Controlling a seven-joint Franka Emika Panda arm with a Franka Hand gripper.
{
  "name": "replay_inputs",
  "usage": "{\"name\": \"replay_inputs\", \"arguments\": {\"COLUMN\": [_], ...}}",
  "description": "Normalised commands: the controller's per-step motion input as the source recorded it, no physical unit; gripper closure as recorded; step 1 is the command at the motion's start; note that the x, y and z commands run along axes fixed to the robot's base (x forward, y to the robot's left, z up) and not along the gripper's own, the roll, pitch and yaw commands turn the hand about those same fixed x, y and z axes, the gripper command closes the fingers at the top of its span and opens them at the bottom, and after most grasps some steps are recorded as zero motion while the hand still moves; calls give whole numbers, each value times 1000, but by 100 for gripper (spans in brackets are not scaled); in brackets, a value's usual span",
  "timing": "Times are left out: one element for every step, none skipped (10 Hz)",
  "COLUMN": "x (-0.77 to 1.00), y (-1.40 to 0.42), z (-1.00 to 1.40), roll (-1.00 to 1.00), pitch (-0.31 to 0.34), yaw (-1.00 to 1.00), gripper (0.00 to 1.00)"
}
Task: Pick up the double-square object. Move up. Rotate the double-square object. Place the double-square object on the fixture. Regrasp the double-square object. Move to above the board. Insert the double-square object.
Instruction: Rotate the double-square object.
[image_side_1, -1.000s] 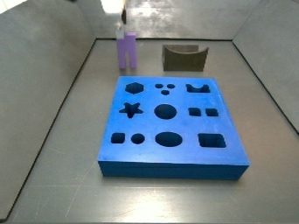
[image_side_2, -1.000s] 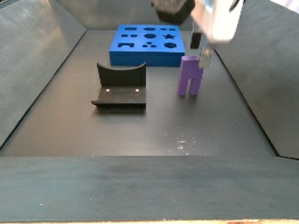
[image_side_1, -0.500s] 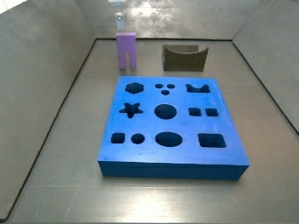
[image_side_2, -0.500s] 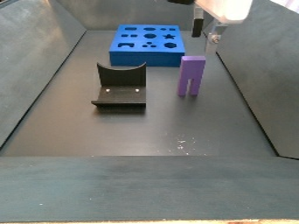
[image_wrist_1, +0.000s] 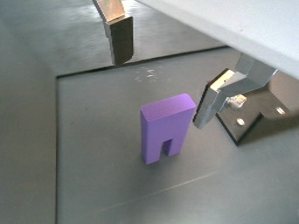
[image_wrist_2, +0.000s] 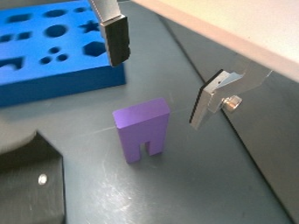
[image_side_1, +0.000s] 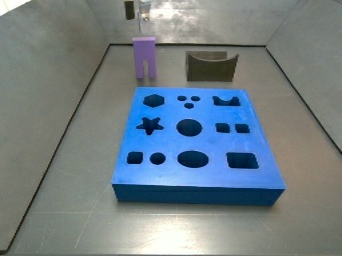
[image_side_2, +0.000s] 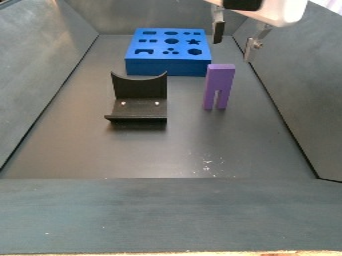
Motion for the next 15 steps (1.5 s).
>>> {"name": "replay_inputs", "arguments": {"x": [25,25,25,26,26,26,26,26,26,26,26,26,26,26,26], "y": [-1,-1,-1,-1,-1,-1,-1,-1,-1,-1,-1,-1,-1,-1,-1], "z": [-23,-22,-22,-21,-21,-21,-20,-20,-20,-20,-20,-20,-20,-20,-20], "roll": [3,3,3,3,3,4,4,5,6,6,7,10,11,11,11], "pitch": [-5,-5,-6,-7,-7,-8,-9,-10,-11,-13,-15,-20,-22,-22,-22], "yaw": [1000,1000,1000,1000,1000,1000,1000,1000,1000,1000,1000,1000,874,705,340], "gripper": [0,0,0,0,0,0,0,0,0,0,0,0,0,0,0]}}
